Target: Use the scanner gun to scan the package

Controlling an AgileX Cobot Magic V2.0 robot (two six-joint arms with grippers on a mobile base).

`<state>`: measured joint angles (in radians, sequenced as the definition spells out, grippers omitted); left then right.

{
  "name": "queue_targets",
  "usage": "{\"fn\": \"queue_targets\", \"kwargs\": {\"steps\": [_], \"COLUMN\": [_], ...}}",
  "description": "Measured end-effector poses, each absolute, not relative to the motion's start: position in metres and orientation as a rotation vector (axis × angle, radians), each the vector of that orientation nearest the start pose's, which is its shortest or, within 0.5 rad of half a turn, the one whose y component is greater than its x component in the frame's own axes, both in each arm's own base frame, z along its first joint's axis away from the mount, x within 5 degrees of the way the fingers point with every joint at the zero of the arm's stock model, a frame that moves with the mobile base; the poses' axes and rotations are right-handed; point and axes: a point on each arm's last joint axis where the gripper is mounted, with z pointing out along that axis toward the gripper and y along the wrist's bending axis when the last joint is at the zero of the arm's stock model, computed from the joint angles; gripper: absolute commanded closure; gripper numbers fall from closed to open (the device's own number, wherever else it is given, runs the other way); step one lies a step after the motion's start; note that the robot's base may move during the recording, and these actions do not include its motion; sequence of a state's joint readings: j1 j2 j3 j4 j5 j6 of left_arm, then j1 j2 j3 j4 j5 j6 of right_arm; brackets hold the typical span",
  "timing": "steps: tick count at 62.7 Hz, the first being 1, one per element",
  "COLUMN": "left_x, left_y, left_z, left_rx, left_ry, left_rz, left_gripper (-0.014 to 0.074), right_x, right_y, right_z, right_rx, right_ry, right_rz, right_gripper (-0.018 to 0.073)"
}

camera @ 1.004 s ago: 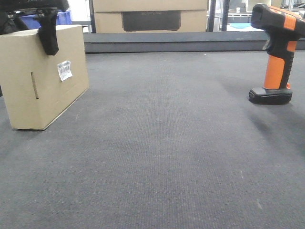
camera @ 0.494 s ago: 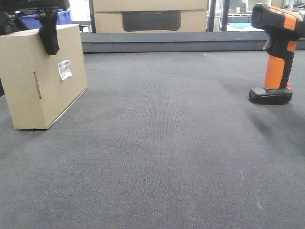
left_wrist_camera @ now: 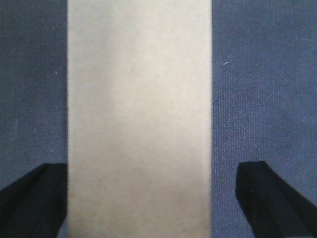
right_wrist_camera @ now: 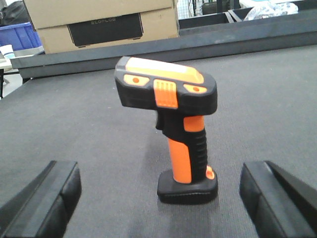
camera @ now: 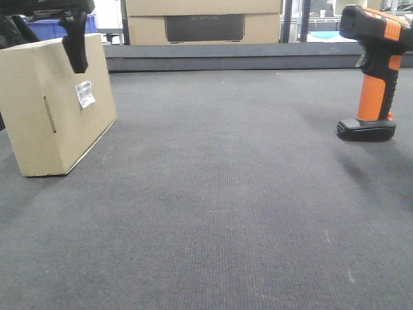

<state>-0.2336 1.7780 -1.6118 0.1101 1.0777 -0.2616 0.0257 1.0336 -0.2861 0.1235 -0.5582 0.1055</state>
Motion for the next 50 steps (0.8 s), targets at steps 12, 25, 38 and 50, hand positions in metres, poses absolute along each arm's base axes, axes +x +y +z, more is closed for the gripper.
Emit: {"fn": "queue_targets", "kwargs": {"steps": [12,25,38,50], "left_x": [0.371,0.346,0.307,0.266], "left_y": [-0.079,-0.073,-0.063,-0.049], "left_z": [0.323,0.366,0.394,0.383], "left_rx": [0.004,-0.004,-0.051,-0.068], "left_ry": [2.672,2.553,2.432,2.337], "left_rz": [-0.012,-0.036,-0.078,-0.102], "left_gripper": [0.0016,0.0024,0.0265,0.0547], "right_x": [0.190,0.190,0.182,0.159], "right_y": [0.000,0.000,0.000,0.001], "right_z": [0.235,0.233,0.239,0.253], "right_rx": [0.204,0.205,0.203,0.195], "right_ry": [1.716,1.731,1.728,1.726], "right_rz": [0.124,0.125,0.132,0.154], "right_gripper": [0.0000,0.0000,0.0000,0.0047]}}
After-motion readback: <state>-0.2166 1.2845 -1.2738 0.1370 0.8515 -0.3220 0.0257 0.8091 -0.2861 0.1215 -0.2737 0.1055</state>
